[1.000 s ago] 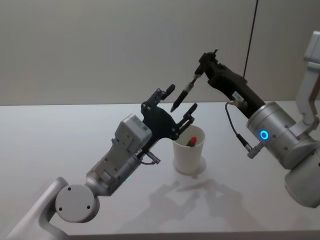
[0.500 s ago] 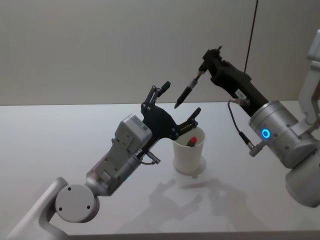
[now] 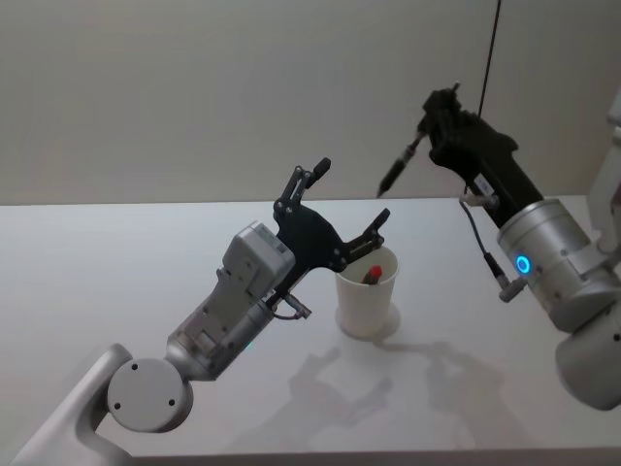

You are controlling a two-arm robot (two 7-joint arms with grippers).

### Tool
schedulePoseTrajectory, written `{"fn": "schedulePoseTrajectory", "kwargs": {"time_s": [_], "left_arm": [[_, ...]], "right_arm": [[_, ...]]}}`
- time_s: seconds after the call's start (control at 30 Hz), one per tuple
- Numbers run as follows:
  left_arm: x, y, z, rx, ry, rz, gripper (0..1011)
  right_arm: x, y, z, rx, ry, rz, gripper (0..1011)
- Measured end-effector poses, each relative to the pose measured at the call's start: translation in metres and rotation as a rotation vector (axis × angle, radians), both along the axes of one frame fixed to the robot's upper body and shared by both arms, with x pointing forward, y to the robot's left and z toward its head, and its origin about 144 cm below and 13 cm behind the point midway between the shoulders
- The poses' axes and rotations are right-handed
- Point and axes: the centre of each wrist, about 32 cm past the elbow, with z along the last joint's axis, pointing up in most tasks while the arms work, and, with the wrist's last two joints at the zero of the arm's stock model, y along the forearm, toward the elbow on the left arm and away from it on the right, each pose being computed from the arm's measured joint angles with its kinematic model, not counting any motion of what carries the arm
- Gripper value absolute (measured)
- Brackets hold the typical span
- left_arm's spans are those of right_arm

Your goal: Place the pen into the pen holder.

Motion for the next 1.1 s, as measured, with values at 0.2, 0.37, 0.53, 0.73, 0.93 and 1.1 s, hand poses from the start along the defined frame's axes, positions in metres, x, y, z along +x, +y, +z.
{"fn": "schedulePoseTrajectory", "kwargs": {"time_s": [0.2, 0.37, 0.53, 0.73, 0.93, 1.1], "left_arm": [[0.0, 0.0, 0.0, 0.0, 0.0, 0.0, 999], [0.0, 0.0, 0.0, 0.0, 0.0, 0.0, 1000], [0.0, 0.0, 0.0, 0.0, 0.0, 0.0, 999], [0.0, 0.0, 0.0, 0.0, 0.0, 0.0, 999], [0.0, 0.0, 0.0, 0.0, 0.0, 0.0, 1000], [0.0, 0.0, 0.0, 0.0, 0.0, 0.0, 1000]], "right_arm": [[0.001, -0.003, -0.009, -0.061, -0.038, -0.064, 130], [0.003, -0.007, -0.022, -0.117, -0.07, -0.109, 131], [0.006, -0.011, -0.034, -0.161, -0.099, -0.132, 130], [0.012, -0.014, -0.046, -0.189, -0.122, -0.125, 130], [0.017, -0.015, -0.056, -0.199, -0.14, -0.097, 130], [0.023, -0.014, -0.067, -0.199, -0.147, -0.062, 130]]}}
